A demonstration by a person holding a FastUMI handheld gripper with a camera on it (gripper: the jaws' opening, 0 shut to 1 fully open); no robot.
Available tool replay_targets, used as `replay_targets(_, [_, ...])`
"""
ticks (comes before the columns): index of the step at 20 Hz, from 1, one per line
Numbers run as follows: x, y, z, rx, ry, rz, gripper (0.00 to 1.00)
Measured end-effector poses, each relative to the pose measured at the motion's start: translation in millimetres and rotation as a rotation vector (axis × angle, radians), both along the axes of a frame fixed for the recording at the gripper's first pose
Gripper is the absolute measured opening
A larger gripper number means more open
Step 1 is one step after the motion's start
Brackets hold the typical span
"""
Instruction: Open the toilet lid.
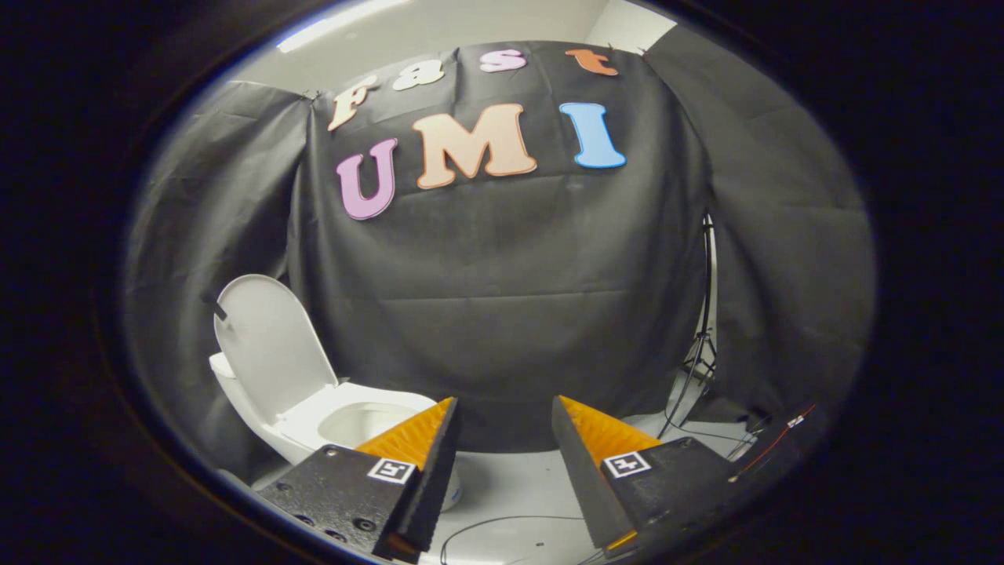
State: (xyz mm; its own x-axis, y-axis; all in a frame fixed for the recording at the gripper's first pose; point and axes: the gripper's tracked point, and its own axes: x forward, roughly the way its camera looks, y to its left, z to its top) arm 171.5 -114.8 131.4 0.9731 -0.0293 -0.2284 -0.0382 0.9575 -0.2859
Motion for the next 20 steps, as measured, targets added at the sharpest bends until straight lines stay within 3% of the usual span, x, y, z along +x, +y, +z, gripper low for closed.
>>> replay_targets(3, [-0.6, -13.9, -5.6, -0.01, 0.037, -0.058, 0.72])
replay_targets(9, [-11.9, -0.9, -15.7, 0.039, 0.088, 0.014, 0.69])
replay_targets(20, [-29.9, 6.5, 8.9, 0.081, -0.041, 0.077, 0.62])
